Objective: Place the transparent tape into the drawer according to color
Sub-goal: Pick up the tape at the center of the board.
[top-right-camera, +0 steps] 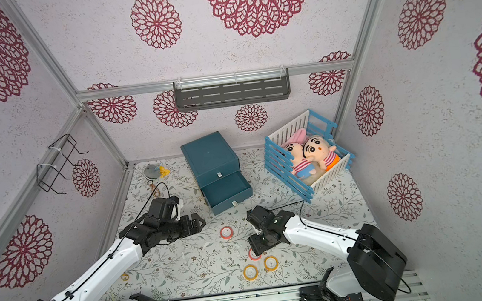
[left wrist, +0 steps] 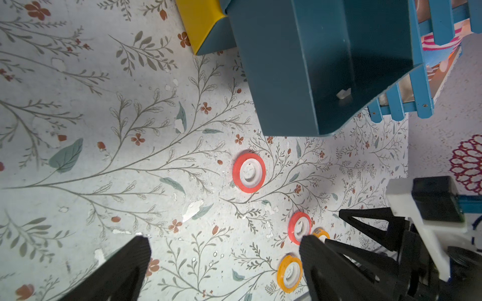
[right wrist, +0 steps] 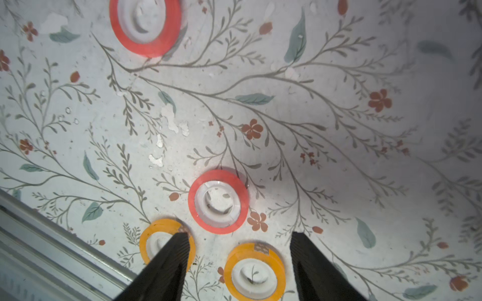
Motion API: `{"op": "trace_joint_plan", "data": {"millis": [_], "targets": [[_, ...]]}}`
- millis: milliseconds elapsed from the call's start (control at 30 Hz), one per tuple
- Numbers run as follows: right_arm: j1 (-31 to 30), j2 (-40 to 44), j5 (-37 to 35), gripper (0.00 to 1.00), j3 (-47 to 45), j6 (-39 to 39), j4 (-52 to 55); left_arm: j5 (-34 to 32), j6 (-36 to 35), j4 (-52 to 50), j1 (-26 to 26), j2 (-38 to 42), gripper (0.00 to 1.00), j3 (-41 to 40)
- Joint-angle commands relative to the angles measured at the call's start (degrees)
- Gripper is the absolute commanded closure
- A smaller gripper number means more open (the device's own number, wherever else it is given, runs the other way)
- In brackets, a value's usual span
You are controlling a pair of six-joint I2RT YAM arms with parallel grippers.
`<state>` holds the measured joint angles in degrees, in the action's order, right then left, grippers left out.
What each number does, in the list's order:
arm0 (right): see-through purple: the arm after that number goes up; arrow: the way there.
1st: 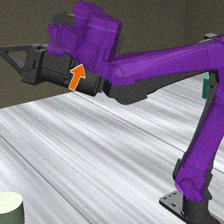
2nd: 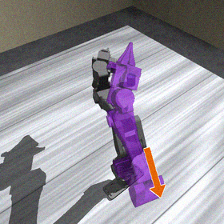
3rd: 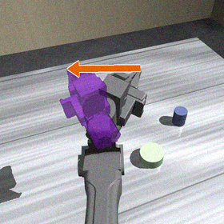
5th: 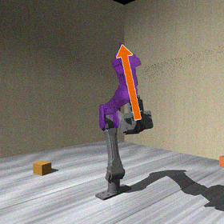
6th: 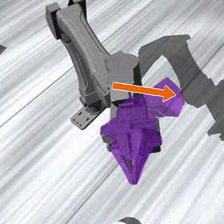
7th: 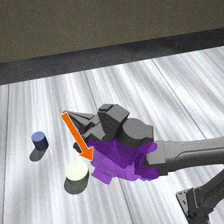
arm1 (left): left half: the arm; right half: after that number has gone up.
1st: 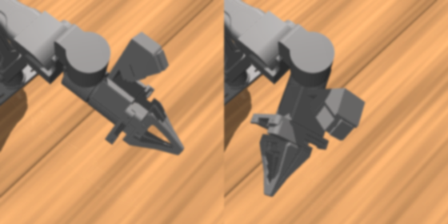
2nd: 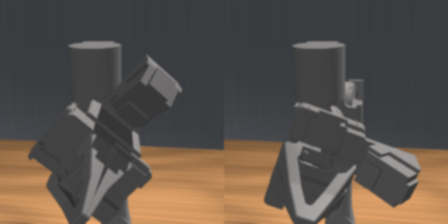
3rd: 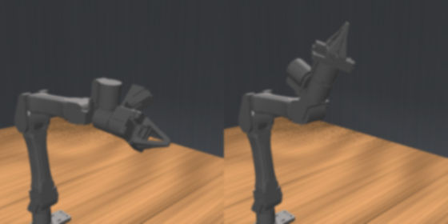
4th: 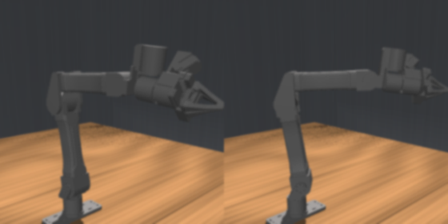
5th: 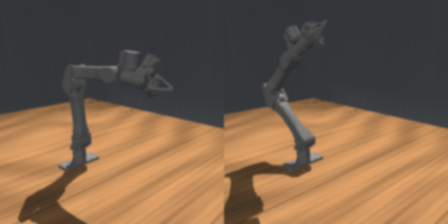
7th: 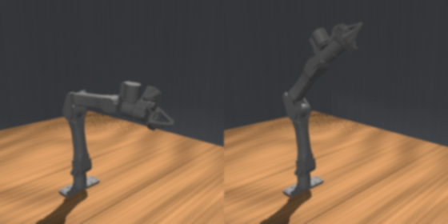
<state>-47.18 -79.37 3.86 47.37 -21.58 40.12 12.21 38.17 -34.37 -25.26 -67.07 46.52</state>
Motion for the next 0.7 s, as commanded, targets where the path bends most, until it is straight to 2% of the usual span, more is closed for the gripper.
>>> {"op": "trace_joint_plan", "data": {"millis": [0,667], "targets": [[-1.69,-1.88,-2.87,0.33,1.85,-0.26,-0.21,0.36,0.31,1.82,-0.57,1.22,0.03,-0.36],[-3.4,-8.84,-6.05,0.49,3.94,0.6,0.41,0.1,-1.06,1.03,-0.43,1.41,0.03,-0.97]]}}
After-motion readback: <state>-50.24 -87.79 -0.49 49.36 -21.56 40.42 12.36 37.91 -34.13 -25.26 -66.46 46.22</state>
